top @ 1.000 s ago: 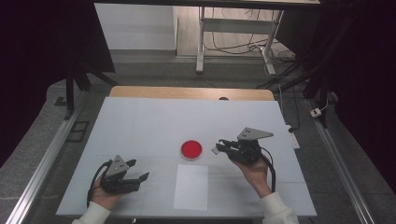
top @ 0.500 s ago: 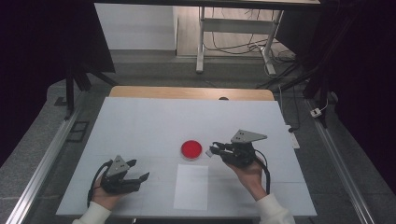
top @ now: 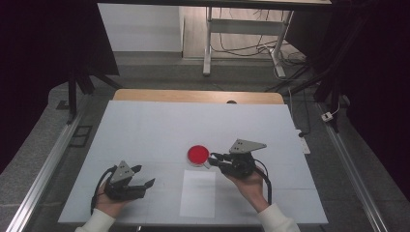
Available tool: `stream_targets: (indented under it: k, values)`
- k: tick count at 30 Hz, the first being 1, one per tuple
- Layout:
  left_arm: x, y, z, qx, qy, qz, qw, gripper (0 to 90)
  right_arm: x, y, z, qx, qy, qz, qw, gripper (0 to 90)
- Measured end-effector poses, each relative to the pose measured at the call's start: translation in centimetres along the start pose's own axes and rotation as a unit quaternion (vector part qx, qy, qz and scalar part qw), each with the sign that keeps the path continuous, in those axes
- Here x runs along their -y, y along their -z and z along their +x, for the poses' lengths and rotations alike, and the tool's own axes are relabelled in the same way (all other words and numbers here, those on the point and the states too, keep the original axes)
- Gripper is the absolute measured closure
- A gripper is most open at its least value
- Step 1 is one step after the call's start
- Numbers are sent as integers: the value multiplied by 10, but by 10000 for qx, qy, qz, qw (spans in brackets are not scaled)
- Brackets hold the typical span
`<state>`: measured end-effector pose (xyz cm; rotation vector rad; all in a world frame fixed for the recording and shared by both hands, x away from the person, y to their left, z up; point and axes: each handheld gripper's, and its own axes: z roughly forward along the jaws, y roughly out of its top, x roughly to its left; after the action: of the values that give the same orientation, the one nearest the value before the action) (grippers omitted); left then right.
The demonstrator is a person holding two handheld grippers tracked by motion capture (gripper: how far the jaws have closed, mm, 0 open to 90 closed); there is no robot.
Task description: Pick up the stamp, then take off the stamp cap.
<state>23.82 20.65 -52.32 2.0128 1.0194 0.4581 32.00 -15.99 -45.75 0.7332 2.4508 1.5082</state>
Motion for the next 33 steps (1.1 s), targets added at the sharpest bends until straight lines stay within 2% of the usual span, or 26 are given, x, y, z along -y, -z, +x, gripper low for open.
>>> stream_targets:
  k: [11, 33]
  values:
    - [0, 0, 0, 5, -1, -8, 10000, 281, 1, -7, 12, -109, 51, 24, 9999, 754]
    - [-2, 0, -1, -15, -15, -31, 10000, 281, 0, -4, 11, -56, 53, -23, 10000, 754]
